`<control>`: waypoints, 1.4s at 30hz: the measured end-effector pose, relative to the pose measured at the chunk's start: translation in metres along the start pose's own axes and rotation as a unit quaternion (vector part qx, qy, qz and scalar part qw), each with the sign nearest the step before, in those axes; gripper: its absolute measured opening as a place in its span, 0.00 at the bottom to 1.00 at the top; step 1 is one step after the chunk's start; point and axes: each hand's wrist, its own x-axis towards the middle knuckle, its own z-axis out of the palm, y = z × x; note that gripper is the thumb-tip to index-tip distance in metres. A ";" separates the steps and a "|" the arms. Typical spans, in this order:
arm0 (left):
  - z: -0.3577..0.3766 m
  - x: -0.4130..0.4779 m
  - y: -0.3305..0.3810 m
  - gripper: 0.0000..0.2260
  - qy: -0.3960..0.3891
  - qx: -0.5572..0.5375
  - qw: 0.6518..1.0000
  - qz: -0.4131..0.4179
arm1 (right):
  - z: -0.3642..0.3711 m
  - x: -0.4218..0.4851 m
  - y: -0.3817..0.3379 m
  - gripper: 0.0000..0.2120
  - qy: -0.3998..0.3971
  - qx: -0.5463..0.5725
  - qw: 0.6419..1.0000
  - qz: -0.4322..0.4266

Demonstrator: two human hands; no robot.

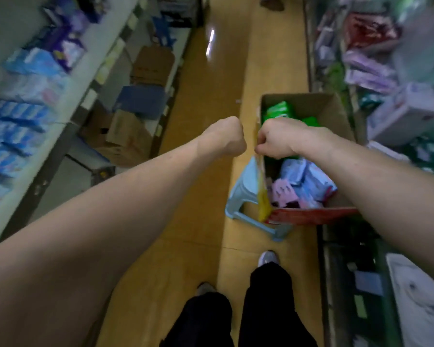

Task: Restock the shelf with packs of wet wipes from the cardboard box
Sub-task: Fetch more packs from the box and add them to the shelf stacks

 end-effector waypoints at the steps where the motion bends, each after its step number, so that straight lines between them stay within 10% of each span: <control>1: 0.007 0.008 0.019 0.12 -0.013 0.009 1.000 0.018 | 0.004 -0.002 0.020 0.09 -0.005 0.012 1.000 0.010; 16: 0.146 0.151 0.135 0.06 -0.158 -0.002 0.987 -0.007 | 0.090 0.039 0.232 0.12 -0.112 0.096 0.984 0.102; 42: 0.247 0.216 0.065 0.17 -0.183 -0.180 0.940 -0.223 | 0.227 0.185 0.240 0.26 -0.159 0.118 0.962 0.189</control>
